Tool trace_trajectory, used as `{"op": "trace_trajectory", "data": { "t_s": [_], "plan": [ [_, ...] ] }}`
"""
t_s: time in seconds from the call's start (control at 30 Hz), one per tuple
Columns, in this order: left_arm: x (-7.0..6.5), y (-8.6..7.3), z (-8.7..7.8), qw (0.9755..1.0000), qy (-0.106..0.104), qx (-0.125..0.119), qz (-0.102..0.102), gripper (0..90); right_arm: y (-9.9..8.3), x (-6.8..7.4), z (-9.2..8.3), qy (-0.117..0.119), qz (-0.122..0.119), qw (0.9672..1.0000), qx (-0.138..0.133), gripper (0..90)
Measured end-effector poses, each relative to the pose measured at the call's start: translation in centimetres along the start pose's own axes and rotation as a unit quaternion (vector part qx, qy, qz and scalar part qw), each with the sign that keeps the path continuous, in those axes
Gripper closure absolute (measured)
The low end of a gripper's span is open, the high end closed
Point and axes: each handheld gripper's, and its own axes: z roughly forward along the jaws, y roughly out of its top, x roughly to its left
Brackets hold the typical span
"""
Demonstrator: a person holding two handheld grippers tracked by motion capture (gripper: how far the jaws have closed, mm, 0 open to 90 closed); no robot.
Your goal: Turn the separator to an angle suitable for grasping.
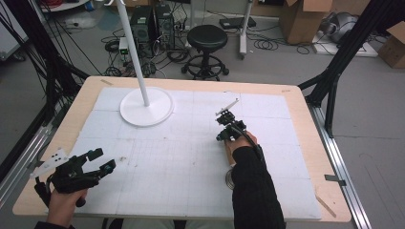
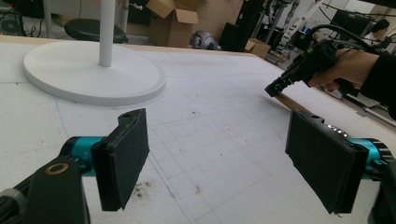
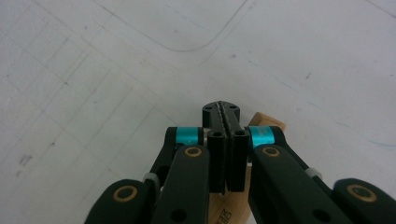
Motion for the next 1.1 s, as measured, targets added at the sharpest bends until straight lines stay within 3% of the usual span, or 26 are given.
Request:
{"op": "trace_trajectory", "data": {
  "t_s": [0.1,0.2,0.3,0.63,0.83,1.0,1.1],
  "plan": [
    [0.0,0.0,0.1,1.0,0.0,0.002,0.002,21.8,0.1,-0.3,-0.8,-0.015,0.005,0.9985,-0.052,89.2],
    [0.0,0.0,0.1,1.0,0.001,0.003,0.003,21.9,0.5,-0.8,-1.4,-0.048,0.018,0.9946,-0.09,89.2],
    [0.1,0.0,0.1,1.0,0.001,0.004,0.001,21.8,0.4,-2.0,-0.5,-0.052,0.04,0.9958,-0.063,89.2],
    [0.0,0.0,0.1,1.0,0.0,0.003,0.002,21.9,-0.2,-1.7,-0.3,-0.019,0.04,0.9988,-0.021,89.2],
    [0.0,0.0,0.2,1.0,0.0,0.006,0.005,21.8,0.5,-1.6,-1.1,-0.052,0.027,0.9952,-0.079,89.2],
    [0.0,0.0,0.3,1.0,0.0,0.006,0.005,21.9,0.9,-1.9,0.0,-0.064,0.032,0.9961,-0.051,89.2],
    [0.0,0.0,0.2,1.0,-0.002,0.006,0.005,21.9,0.6,-2.0,0.4,-0.045,0.04,0.9977,-0.031,89.2]
  ]
}}
